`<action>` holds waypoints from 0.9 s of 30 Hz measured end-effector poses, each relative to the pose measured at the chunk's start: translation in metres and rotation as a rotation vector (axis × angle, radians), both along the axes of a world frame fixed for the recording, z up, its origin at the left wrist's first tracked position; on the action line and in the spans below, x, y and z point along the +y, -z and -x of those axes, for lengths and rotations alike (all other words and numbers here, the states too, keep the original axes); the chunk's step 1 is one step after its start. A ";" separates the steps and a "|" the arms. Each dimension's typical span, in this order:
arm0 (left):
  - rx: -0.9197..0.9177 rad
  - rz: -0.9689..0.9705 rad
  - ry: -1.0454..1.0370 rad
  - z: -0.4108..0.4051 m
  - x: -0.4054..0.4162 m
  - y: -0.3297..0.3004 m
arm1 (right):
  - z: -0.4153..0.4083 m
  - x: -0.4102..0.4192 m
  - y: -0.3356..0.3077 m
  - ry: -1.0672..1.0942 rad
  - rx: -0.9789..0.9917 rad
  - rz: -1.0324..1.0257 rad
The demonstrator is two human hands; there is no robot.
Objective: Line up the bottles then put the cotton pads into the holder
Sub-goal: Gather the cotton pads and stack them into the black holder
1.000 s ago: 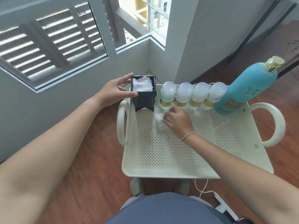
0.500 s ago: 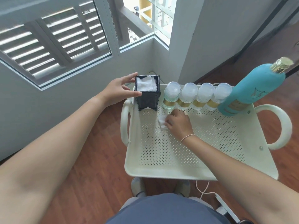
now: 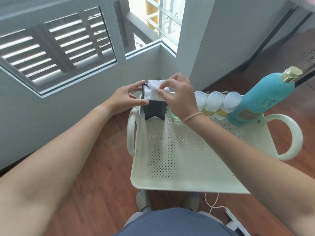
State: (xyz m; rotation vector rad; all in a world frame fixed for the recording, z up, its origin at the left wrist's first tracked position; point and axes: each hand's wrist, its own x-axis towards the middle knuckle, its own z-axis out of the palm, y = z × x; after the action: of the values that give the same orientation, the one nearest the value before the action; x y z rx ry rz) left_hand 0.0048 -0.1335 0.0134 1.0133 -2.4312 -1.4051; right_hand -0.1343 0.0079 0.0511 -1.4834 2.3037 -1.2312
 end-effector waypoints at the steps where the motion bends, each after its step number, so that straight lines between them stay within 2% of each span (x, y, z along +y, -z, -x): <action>1: 0.000 0.000 -0.002 0.000 0.000 0.000 | -0.001 -0.009 0.001 -0.010 0.030 -0.048; 5: -0.003 -0.001 0.004 0.001 -0.001 0.000 | -0.001 -0.031 0.016 -0.023 0.172 -0.280; 7: -0.007 0.000 0.006 0.001 -0.002 0.000 | -0.002 -0.037 0.020 -0.015 0.248 -0.330; 16: 0.008 -0.010 0.016 0.000 -0.002 0.001 | -0.002 -0.047 0.013 -0.035 0.349 -0.324; 21: 0.004 -0.010 0.020 0.000 -0.001 -0.001 | 0.002 -0.043 0.019 -0.050 0.393 -0.402; 27: -0.008 -0.006 0.021 0.000 -0.001 -0.002 | 0.001 -0.048 0.016 -0.054 0.354 -0.450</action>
State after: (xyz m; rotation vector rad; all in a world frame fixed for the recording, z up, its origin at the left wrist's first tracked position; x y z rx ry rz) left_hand 0.0048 -0.1348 0.0151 0.9997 -2.4518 -1.4185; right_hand -0.1356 -0.0399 0.0350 -1.6687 2.5035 -0.4098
